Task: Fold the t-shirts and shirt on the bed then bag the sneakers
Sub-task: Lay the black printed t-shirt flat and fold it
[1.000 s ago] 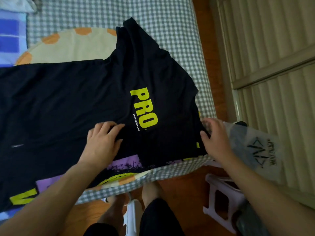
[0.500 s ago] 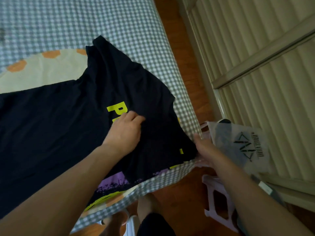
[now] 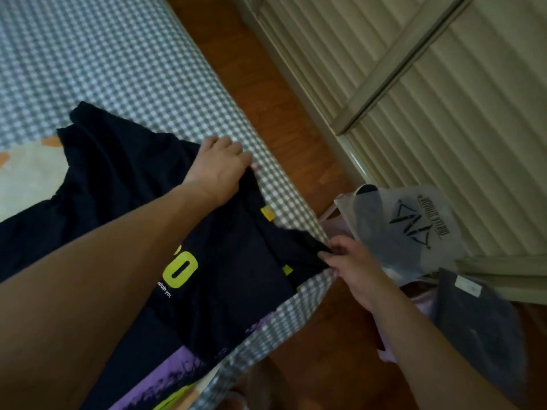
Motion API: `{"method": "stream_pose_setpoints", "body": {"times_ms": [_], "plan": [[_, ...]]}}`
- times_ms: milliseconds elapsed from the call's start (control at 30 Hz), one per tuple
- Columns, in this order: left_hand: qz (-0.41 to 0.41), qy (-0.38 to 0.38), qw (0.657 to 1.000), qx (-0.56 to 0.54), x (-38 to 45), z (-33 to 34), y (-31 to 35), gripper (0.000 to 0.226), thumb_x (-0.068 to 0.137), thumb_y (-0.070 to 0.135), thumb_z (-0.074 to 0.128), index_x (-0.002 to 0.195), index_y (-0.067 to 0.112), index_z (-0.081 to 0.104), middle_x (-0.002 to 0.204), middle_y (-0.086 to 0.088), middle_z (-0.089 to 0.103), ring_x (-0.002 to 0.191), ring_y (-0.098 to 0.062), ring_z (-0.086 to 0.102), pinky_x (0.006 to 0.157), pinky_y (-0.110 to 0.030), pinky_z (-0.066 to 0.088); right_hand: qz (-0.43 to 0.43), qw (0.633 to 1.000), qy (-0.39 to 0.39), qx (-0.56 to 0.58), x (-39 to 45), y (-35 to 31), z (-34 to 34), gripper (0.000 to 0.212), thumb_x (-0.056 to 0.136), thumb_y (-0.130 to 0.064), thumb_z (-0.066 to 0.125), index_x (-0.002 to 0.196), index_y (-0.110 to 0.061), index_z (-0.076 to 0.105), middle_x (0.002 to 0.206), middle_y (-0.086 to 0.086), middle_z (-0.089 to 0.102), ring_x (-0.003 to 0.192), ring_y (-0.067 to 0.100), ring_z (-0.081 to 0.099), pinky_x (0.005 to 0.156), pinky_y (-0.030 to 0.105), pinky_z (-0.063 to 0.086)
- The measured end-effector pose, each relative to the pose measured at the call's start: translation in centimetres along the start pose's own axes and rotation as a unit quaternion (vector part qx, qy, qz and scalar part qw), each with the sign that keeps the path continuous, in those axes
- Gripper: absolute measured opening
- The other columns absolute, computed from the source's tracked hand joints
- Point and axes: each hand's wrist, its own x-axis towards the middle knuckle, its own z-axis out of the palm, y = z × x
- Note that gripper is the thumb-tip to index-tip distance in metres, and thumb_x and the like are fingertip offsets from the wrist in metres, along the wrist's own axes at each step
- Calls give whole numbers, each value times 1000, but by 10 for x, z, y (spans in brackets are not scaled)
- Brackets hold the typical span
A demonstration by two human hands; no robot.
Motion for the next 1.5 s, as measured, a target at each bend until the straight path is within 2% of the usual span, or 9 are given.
{"method": "stream_pose_setpoints", "body": {"times_ms": [67, 200, 333, 533, 800, 1100, 1233, 1400, 1500], "plan": [[-78, 102, 988, -88, -9, 2, 2, 26, 99, 26, 57, 123, 18, 57, 122, -8, 56, 114, -33, 46, 97, -47, 34, -21, 997, 73, 34, -1, 7, 4, 5, 100, -9, 59, 101, -5, 62, 84, 4, 59, 70, 17, 56, 64, 31, 44], [-217, 22, 957, -192, -31, 16, 30, 64, 101, 45, 53, 155, 26, 25, 154, -15, 26, 136, -37, 29, 110, -54, 32, 46, 984, 112, 134, 12, 17, 20, 18, 103, -9, 48, 115, -2, 58, 83, 10, 56, 61, 18, 49, 58, 34, 40], [-232, 61, 941, -238, -101, 25, 55, 50, 101, 41, 54, 144, 16, 48, 138, -12, 44, 124, -35, 43, 103, -51, 39, -231, 915, 296, -146, 3, 12, 33, 15, 102, -27, 52, 108, -16, 60, 106, -2, 54, 97, 16, 54, 83, 33, 47], [-331, 42, 914, -229, -237, 40, 54, 40, 101, 44, 43, 125, 15, 57, 116, -6, 56, 103, -29, 52, 86, -48, 44, -377, 787, 128, -471, 4, -7, 64, 45, 101, -47, 48, 130, -15, 59, 117, 2, 56, 113, 23, 50, 98, 37, 40], [-318, -8, 928, -193, -300, 50, 33, 49, 95, 34, 61, 142, 23, 55, 121, -1, 55, 110, -28, 49, 92, -46, 40, -277, 876, 92, -385, 24, -52, 123, 58, 101, -48, 52, 151, -21, 40, 139, 7, 45, 131, 30, 40, 109, 47, 35], [-450, -7, 870, -200, -261, 62, 30, 27, 103, 35, 43, 107, 20, 65, 103, 0, 64, 102, -26, 53, 97, -44, 34, -376, 817, 166, -405, 39, -62, 134, 11, 99, -24, 61, 100, -13, 60, 101, 6, 57, 99, 31, 54, 86, 46, 47], [-488, 49, 854, -174, -290, 61, 29, 25, 103, 35, 48, 115, 16, 59, 108, -8, 58, 101, -32, 51, 95, -51, 37, -497, 693, 212, -478, 6, -45, 159, 31, 101, -25, 57, 126, -7, 56, 132, 16, 51, 121, 38, 47, 102, 51, 38], [-471, 27, 877, -91, -384, 63, 2, 42, 100, 43, 41, 122, 13, 60, 109, -11, 57, 100, -35, 53, 97, -51, 36, -603, 533, -51, -591, -39, 1, 204, 58, 104, -42, 46, 153, -12, 37, 161, 14, 29, 150, 36, 24, 122, 54, 20], [-495, -2, 868, -28, -464, 60, -28, 38, 98, 40, 43, 112, 10, 62, 101, -15, 56, 94, -40, 52, 93, -54, 37, -562, 510, -91, -645, -35, 17, 220, 72, 102, -55, 38, 160, -17, 23, 169, 10, 11, 156, 32, 7, 125, 52, 12]]}}
